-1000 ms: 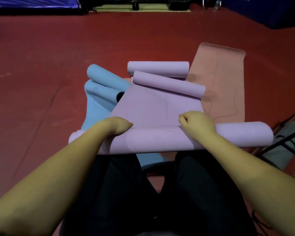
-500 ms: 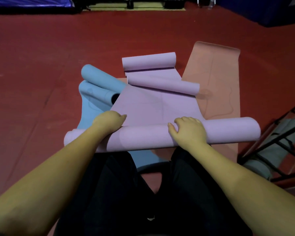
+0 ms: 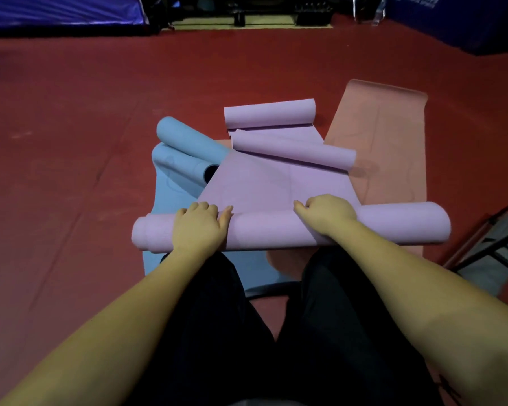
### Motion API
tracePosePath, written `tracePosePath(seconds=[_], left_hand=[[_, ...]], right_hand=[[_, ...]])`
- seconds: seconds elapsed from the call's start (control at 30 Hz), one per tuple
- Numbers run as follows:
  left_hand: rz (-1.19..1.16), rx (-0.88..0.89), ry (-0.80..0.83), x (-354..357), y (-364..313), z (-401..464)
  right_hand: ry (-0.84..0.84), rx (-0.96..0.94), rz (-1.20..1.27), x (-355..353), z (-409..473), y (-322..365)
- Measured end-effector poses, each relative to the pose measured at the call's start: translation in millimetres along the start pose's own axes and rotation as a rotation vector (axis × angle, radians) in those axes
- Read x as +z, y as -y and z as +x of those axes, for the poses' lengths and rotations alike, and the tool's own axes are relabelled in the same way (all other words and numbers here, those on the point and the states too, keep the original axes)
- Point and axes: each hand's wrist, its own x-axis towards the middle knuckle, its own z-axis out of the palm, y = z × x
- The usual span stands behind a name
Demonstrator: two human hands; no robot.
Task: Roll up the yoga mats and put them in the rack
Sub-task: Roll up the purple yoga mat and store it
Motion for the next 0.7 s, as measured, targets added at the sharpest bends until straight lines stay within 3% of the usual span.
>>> tracePosePath(seconds=[0.23, 0.53, 0.63, 0.7], left_hand=[[0.047, 0.024, 0.037, -27, -7, 8], [-0.032, -0.109, 0.387, -42, 5, -2], [-0.043, -0.124, 0.461, -40, 5, -1], [-0.047, -0.127, 0.506, -43, 4, 5]], right_hand=[[0.153, 0.020, 0.043, -26, -3, -6], [0.449, -0.022, 0.103, -43, -11, 6], [0.455, -0.025, 0.105, -39, -12, 9], [0.357, -0.047, 0.068, -33, -9, 8]])
